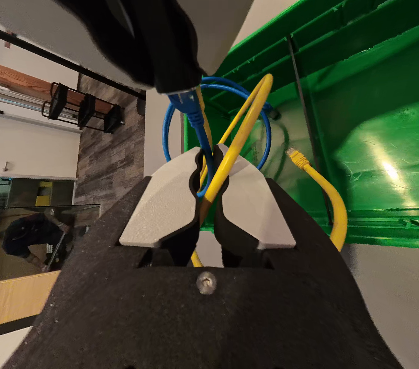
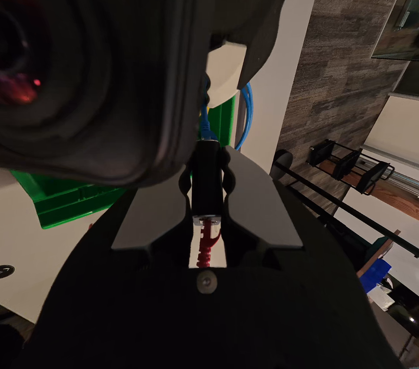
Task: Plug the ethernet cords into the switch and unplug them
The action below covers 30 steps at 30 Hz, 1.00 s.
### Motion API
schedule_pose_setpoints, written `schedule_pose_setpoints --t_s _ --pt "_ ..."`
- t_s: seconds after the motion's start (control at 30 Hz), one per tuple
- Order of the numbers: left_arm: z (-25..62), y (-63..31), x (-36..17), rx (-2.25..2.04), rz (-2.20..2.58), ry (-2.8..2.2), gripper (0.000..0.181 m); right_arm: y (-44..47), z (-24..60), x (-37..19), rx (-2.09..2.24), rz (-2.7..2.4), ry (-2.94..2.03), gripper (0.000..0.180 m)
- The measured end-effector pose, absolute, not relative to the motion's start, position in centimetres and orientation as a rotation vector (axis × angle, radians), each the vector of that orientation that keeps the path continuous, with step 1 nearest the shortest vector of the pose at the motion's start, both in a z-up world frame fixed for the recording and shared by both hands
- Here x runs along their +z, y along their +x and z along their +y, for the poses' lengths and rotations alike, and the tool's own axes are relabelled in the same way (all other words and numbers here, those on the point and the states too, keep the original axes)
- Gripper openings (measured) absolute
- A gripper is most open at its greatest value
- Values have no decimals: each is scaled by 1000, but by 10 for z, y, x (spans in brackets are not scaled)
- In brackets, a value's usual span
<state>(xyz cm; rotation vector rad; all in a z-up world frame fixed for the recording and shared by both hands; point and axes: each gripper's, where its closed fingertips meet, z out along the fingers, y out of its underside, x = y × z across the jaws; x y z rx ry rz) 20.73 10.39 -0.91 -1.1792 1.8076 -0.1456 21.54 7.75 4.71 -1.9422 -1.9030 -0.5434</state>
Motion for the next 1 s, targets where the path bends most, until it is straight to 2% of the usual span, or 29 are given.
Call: schedule_pose_setpoints --t_s 0.13,0.43,0.6,0.73,0.93,1.0 --pt "103 205 -10 -198 1805 -1212 6 219 75 43 -482 -1877 -1954 27" --pt "111 199 -6 -259 1695 -1273 5 243 79 61 -656 -1802 -1934 31" --pt "110 195 -9 -292 1683 -1295 5 261 61 92 -638 -1645 -1962 43" --pt "111 192 -15 -284 1695 -1312 6 287 32 114 -564 -1406 -2095 41" --pt "109 193 -16 -319 1677 -1340 6 269 -19 92 -101 -1143 -2245 37" --pt "110 193 -11 -351 1649 -1350 5 286 -18 83 -277 -1079 -2223 38"
